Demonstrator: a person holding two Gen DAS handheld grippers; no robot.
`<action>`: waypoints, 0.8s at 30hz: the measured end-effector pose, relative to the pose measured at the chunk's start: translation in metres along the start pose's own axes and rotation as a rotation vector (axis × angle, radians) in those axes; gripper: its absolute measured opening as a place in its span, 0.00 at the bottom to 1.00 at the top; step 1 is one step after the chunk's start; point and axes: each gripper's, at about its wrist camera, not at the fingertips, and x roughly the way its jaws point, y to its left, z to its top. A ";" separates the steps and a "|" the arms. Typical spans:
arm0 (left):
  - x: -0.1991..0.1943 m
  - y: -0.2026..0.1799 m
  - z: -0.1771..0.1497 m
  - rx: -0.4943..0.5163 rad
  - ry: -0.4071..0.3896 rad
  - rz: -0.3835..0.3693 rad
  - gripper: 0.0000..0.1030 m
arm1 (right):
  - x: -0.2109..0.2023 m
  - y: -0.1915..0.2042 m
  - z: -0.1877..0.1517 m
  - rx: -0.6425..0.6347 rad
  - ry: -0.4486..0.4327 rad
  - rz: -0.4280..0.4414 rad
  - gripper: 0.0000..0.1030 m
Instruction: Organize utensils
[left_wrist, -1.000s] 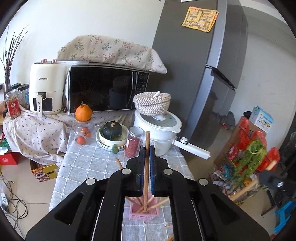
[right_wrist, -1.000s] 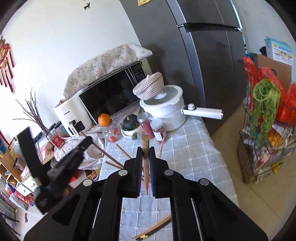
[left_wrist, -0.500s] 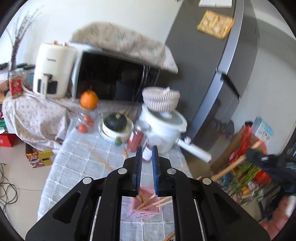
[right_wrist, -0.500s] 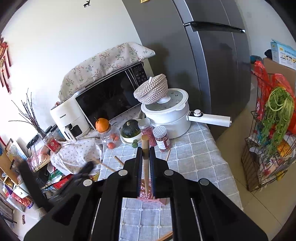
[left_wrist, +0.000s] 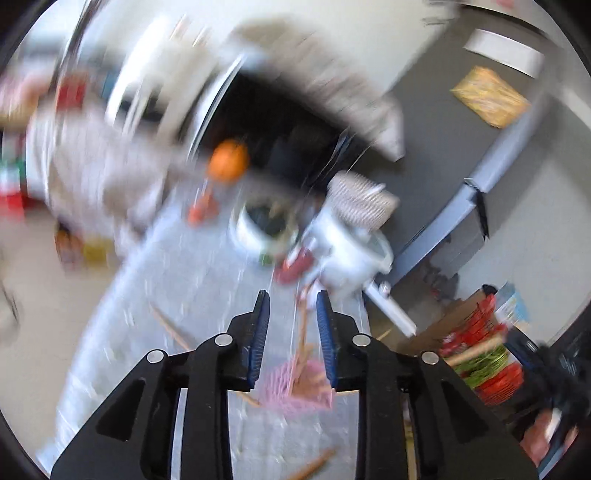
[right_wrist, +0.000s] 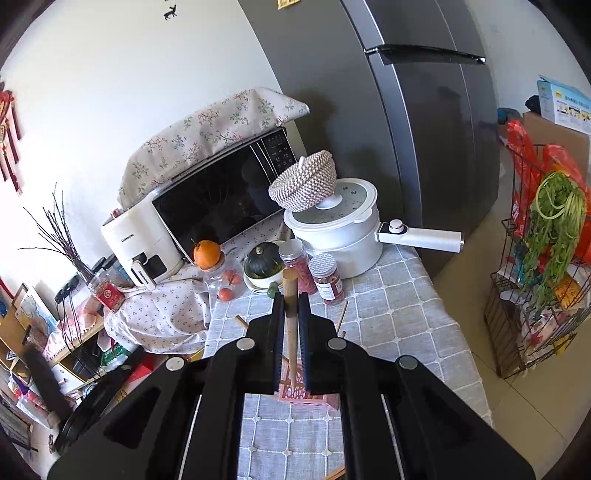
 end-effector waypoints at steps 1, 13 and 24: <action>0.013 0.017 0.001 -0.062 0.054 -0.001 0.25 | -0.004 -0.001 -0.001 -0.004 0.002 0.004 0.08; 0.174 0.139 -0.027 -0.344 0.331 0.386 0.26 | -0.011 -0.036 -0.026 0.004 0.062 0.031 0.08; 0.216 0.135 -0.011 -0.205 0.329 0.617 0.07 | 0.005 -0.065 -0.024 0.036 0.091 0.014 0.08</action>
